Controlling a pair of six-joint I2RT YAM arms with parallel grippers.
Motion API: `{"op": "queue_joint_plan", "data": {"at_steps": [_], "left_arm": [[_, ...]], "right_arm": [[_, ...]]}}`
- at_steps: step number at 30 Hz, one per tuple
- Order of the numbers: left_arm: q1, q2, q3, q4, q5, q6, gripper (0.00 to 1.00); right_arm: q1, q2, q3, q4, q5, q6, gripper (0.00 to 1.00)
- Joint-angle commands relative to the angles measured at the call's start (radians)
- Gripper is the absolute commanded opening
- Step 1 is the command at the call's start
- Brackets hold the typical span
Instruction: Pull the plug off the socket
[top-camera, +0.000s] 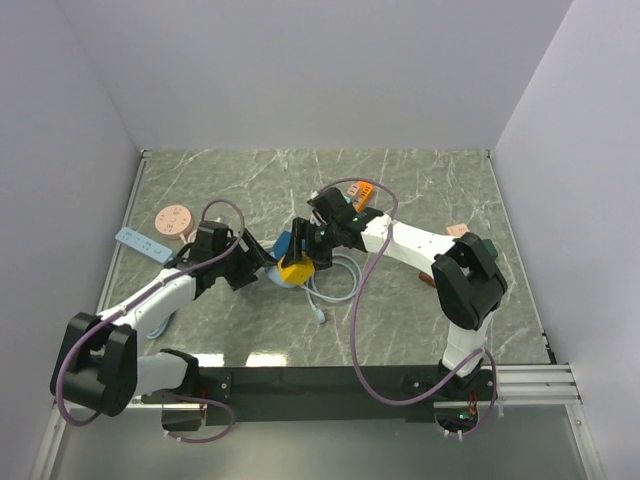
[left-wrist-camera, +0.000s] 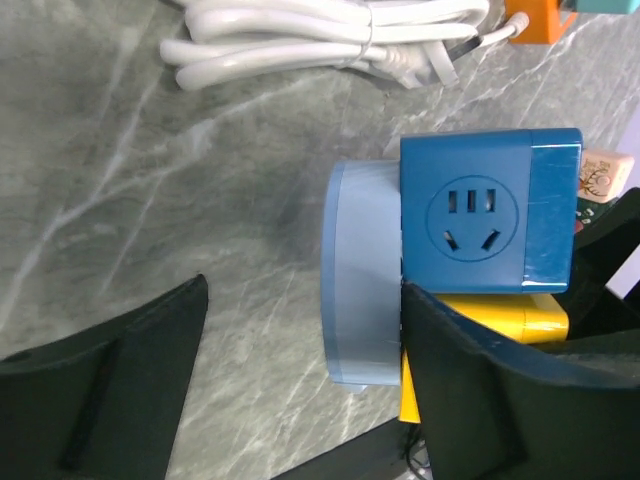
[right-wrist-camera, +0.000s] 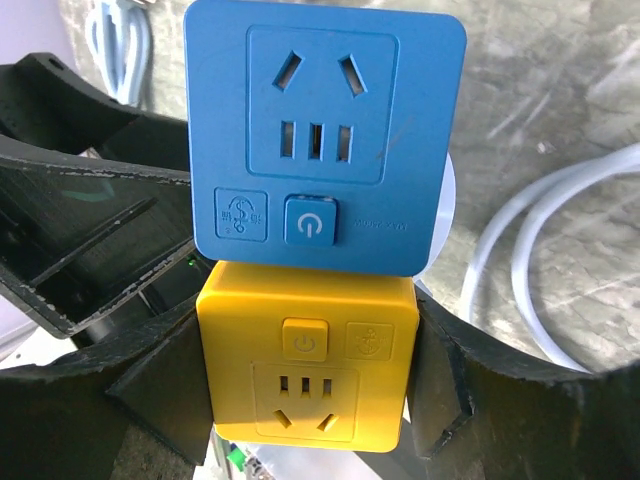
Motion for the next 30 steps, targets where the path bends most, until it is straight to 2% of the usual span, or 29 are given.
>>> {"op": "queue_joint_plan", "data": {"at_steps": [1,2,6,11,12,14,15,17,24,30], "left_arm": [[-0.042,0.023,0.041,0.029,-0.029,-0.023,0.78],[-0.058,0.028,0.042,0.033,-0.035,-0.029,0.76],[-0.085,0.042,0.053,0.048,-0.055,-0.052,0.54],[-0.107,0.053,0.073,0.045,-0.072,-0.069,0.33],[-0.108,0.053,0.079,0.045,-0.073,-0.070,0.26],[-0.111,0.053,0.082,0.042,-0.076,-0.078,0.17],[-0.111,0.051,0.088,0.039,-0.078,-0.080,0.09],[-0.111,0.045,0.093,0.022,-0.093,-0.078,0.01],[-0.111,0.037,0.131,-0.105,-0.190,-0.034,0.01],[-0.110,0.017,0.119,-0.164,-0.251,0.002,0.01]], "right_arm": [[0.009,-0.091,0.017,0.141,-0.085,0.028,0.00],[0.011,-0.091,0.019,0.143,-0.090,0.027,0.00],[0.017,-0.089,0.013,0.158,-0.114,0.034,0.00],[0.020,-0.094,-0.007,0.204,-0.163,0.062,0.00],[0.020,-0.094,-0.009,0.209,-0.165,0.067,0.00],[0.020,-0.094,-0.010,0.210,-0.166,0.068,0.00],[0.020,-0.093,-0.009,0.209,-0.168,0.067,0.00],[0.020,-0.083,-0.004,0.192,-0.168,0.064,0.00],[-0.024,-0.120,-0.007,0.065,-0.105,-0.017,0.00],[-0.130,-0.181,-0.046,-0.069,-0.088,-0.093,0.00]]}}
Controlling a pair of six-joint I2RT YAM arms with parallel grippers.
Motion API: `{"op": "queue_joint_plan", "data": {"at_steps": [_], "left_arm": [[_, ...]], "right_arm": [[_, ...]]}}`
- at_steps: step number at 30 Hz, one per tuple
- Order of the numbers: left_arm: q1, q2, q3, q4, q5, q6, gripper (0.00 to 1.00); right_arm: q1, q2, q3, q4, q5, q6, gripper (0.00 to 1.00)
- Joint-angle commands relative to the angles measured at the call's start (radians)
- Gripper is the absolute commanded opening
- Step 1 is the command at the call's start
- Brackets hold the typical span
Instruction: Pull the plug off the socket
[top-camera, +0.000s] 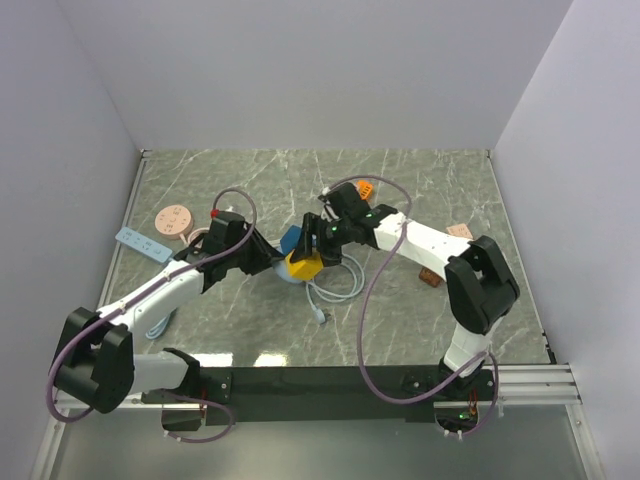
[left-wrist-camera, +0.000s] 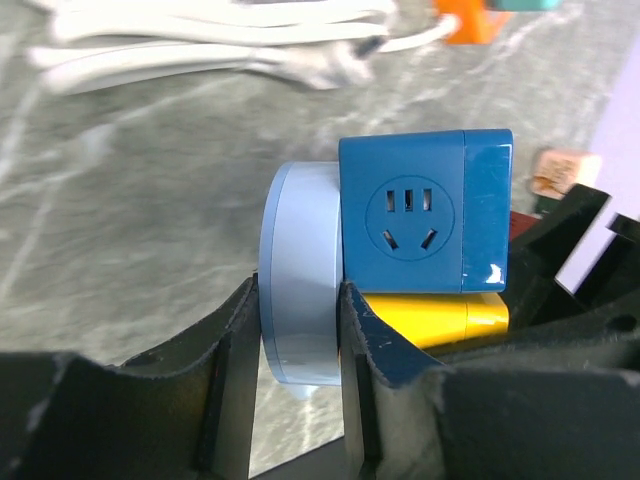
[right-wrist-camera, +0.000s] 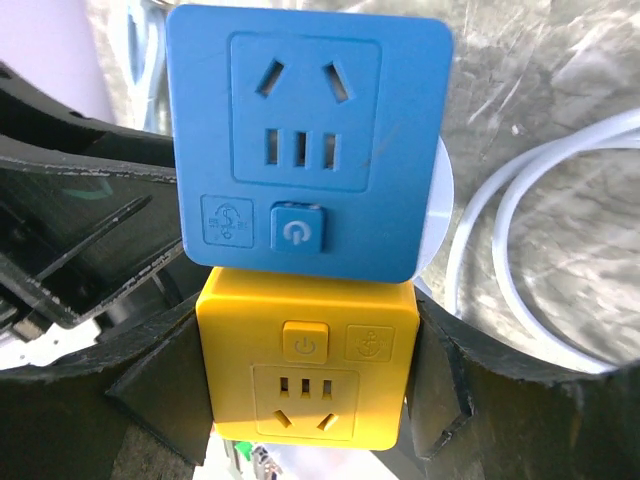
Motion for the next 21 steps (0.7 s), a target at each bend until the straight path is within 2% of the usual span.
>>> {"op": "queue_joint_plan", "data": {"at_steps": [1,4,9,15,18,21], "left_arm": [[0.016,-0.020,-0.005,-0.115,-0.129,0.071,0.01],[0.016,-0.020,-0.017,-0.110,-0.129,0.070,0.01],[0.016,-0.009,-0.009,-0.107,-0.129,0.068,0.01],[0.016,0.016,0.029,-0.108,-0.129,0.075,0.01],[0.016,0.032,0.043,-0.110,-0.129,0.079,0.01],[0.016,0.034,0.054,-0.119,-0.129,0.084,0.01]], "right_arm": [[-0.094,-0.157,-0.028,-0.011,-0.052,-0.060,0.00],[-0.123,-0.197,-0.098,0.067,-0.104,-0.023,0.00],[-0.122,-0.185,-0.117,0.098,-0.123,0.000,0.00],[-0.005,-0.141,-0.057,0.008,0.067,-0.052,0.00],[0.036,-0.112,-0.056,0.003,0.112,-0.035,0.00],[0.027,-0.125,-0.069,0.000,0.115,-0.030,0.00]]}}
